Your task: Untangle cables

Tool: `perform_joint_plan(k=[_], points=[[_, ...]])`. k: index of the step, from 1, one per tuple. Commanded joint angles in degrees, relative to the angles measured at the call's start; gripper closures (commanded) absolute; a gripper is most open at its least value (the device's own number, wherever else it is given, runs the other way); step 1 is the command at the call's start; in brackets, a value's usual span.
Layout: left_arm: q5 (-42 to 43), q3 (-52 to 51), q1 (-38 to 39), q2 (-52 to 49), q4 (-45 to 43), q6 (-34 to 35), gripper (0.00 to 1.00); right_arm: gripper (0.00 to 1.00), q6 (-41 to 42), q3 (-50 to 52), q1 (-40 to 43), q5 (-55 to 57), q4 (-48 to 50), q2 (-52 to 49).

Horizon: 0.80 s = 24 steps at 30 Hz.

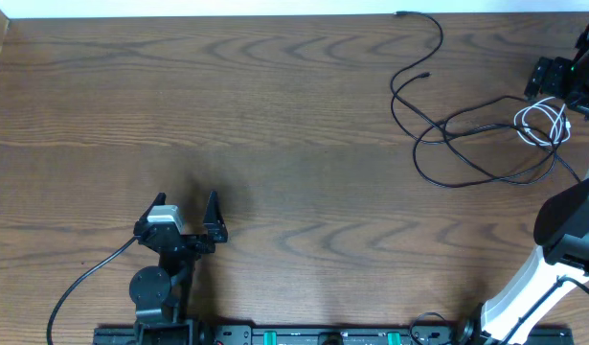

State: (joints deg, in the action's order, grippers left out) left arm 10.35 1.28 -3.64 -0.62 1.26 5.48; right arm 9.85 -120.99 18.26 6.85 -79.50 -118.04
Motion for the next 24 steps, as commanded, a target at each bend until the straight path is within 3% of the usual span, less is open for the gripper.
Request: perform_joint_plan(k=[1, 18, 24], points=[[0.11, -1.05, 0.24, 0.35, 1.95, -1.18, 0.02, 0.01, 0.39, 0.07, 0.02, -0.13, 0.0, 0.07], [0.11, -1.05, 0.24, 0.35, 1.95, -1.18, 0.02, 0.01, 0.39, 0.04, -0.07, -0.09, 0.0, 0.81], [0.11, -1.05, 0.24, 0.33, 1.92, -1.18, 0.02, 0.01, 0.39, 0.04, -9.29, -0.09, 0.0, 9.42]])
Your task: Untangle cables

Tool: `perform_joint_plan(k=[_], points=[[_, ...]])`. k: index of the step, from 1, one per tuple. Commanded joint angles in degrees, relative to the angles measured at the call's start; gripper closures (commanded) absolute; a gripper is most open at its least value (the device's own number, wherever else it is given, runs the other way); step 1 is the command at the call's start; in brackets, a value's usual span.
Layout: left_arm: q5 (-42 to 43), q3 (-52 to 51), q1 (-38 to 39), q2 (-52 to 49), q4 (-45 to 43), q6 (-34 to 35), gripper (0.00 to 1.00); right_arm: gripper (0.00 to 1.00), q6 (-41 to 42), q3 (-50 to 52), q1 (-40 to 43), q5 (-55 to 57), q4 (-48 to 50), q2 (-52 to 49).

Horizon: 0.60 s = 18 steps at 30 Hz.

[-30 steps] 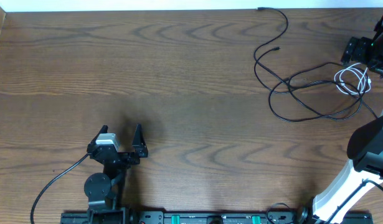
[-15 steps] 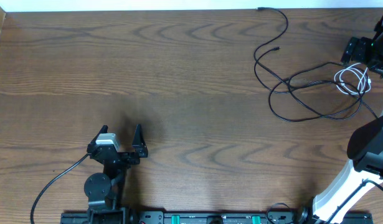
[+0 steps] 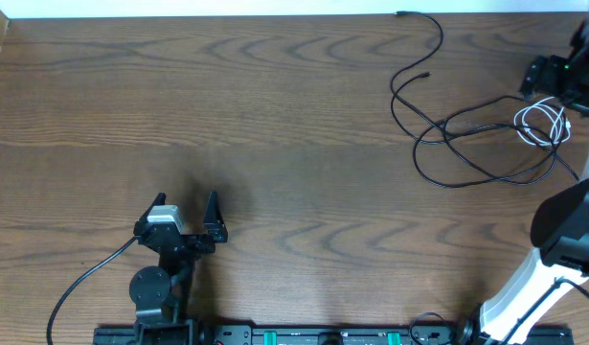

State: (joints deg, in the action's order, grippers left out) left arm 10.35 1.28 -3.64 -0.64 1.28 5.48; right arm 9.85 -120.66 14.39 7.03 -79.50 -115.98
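A long black cable [image 3: 438, 144] lies in loose overlapping loops at the far right of the table, with one end running up to the back edge. A small white cable [image 3: 543, 125] is coiled over its right side and crosses the black loops. My right gripper [image 3: 551, 77] hovers just beyond the white coil near the right edge; its jaws are too small and dark to read. My left gripper [image 3: 187, 206] rests at the near left, open, with nothing between its fingers and far from the cables.
Brown wood-grain table [image 3: 275, 125]. The right arm's white and black body [image 3: 562, 240] rises at the near right. A black lead [image 3: 83, 283] trails from the left arm's base, and a rail [image 3: 313, 335] runs along the front edge.
My right gripper has shifted slightly toward the back edge. The cables lie almost as before. The left arm has not moved.
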Motion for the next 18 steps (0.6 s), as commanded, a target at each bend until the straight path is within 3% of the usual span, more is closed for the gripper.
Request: perform_joint_plan(k=[1, 10, 18], points=[[0.11, -1.05, 0.24, 0.37, 1.92, -1.18, 0.02, 0.01, 0.39, -0.28, -6.99, -0.28, 0.0, 8.83], [0.11, -1.05, 0.24, 0.37, 1.92, -1.18, 0.02, 0.01, 0.39, -0.28, -29.2, -0.31, -0.02, 25.44], [0.11, -1.05, 0.24, 0.37, 1.92, -1.18, 0.02, 0.01, 0.39, -0.28, -36.79, -0.31, -0.02, 27.12]])
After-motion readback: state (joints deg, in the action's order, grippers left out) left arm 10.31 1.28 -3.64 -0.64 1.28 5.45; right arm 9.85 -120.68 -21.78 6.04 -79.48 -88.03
